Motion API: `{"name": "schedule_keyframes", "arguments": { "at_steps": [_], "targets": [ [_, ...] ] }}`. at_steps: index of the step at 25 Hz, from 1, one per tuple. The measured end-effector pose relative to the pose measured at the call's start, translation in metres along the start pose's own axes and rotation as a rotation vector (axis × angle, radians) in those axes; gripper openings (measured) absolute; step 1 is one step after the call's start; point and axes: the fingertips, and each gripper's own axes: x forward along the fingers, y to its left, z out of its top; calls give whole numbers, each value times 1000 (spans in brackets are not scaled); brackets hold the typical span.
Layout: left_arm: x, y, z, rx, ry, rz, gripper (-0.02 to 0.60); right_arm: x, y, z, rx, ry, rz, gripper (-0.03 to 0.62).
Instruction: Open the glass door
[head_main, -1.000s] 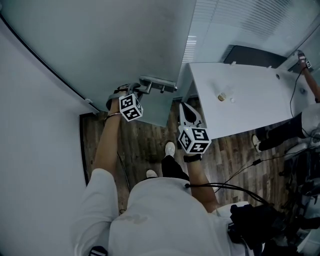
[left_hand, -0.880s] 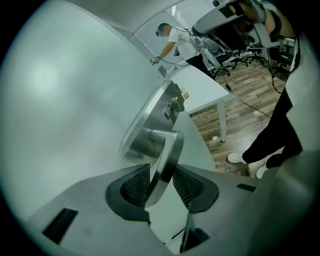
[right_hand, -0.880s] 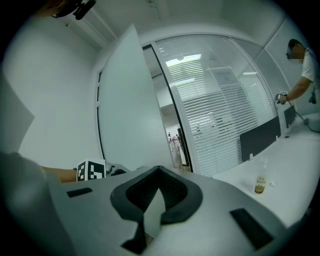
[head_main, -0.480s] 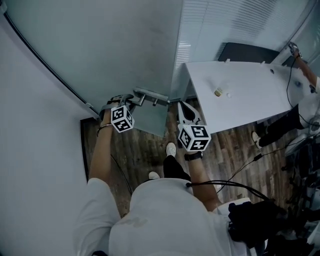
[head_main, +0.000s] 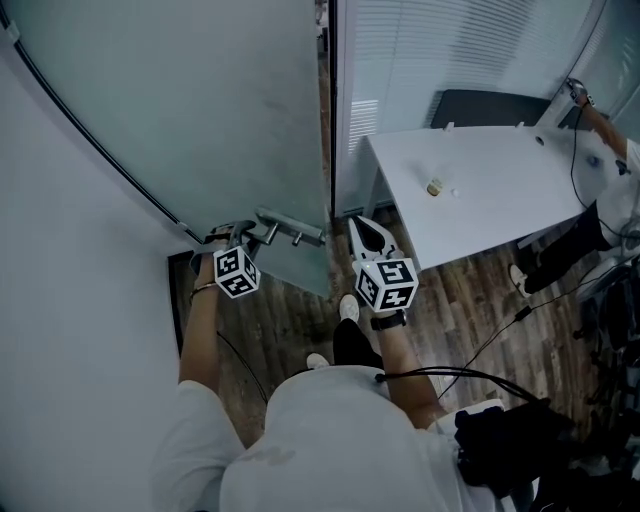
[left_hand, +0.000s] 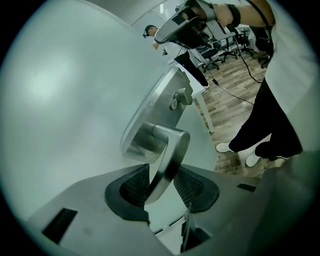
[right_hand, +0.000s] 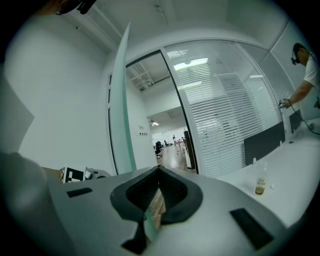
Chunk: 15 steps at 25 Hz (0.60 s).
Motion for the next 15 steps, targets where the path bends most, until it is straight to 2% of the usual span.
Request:
{"name": "schedule_keyframes", "arguments": {
  "at_steps": [7, 15],
  "targets": [
    [-24, -21, -16, 6, 16, -4, 129, 4, 20, -2, -50, 16, 79, 2],
    [-45, -43, -32, 26, 55, 25, 130, 4, 39, -3, -101, 9, 169, 2]
  ]
}}
